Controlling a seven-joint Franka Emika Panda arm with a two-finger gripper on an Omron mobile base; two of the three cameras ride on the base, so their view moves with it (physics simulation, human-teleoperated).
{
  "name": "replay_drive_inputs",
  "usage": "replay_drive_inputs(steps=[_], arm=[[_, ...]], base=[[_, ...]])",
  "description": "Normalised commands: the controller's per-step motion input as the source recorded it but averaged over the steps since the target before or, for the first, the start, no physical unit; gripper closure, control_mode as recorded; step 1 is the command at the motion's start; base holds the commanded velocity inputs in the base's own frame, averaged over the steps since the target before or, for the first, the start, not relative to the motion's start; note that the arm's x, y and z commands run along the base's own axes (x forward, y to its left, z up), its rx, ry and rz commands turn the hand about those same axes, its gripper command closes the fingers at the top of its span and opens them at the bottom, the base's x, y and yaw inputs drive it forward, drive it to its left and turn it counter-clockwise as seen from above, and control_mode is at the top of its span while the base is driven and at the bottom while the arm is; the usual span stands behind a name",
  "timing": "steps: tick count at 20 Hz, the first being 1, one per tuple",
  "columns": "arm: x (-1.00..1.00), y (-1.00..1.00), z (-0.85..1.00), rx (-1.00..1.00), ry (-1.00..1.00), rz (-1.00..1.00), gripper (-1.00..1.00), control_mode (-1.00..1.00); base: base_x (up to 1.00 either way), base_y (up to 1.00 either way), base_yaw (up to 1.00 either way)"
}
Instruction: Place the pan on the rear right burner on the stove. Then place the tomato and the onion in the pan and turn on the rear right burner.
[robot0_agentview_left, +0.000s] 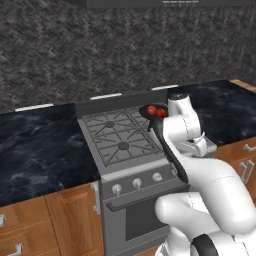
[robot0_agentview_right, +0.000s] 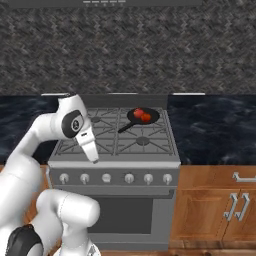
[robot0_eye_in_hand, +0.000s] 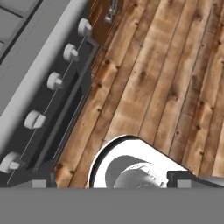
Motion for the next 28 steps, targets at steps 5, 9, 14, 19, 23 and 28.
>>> replay_drive_inputs(steps=[5, 9, 14, 19, 23, 28], arm=[[-0.52, -0.46, -0.21, 0.03, -0.39, 0.00, -1.00, -1.00], [-0.47, -0.52, -0.31, 0.03, -0.34, 0.00, -1.00, -1.00], [-0.30, -0.70, -0.35, 0.07, -0.24, 0.00, -1.00, -1.00], [-0.19, -0.68, -0.31, 0.09, -0.15, 0.00, -1.00, -1.00], [-0.12, -0.58, -0.25, 0.09, -0.10, 0.00, -1.00, -1.00], [0.00, -0.43, -0.17, 0.10, -0.09, 0.00, -1.00, -1.00]], base=[[0.00, 0.00, 0.00], [0.00, 0.00, 0.00], [0.00, 0.00, 0.00], [0.00, 0.00, 0.00], [0.00, 0.00, 0.00], [0.00, 0.00, 0.00]])
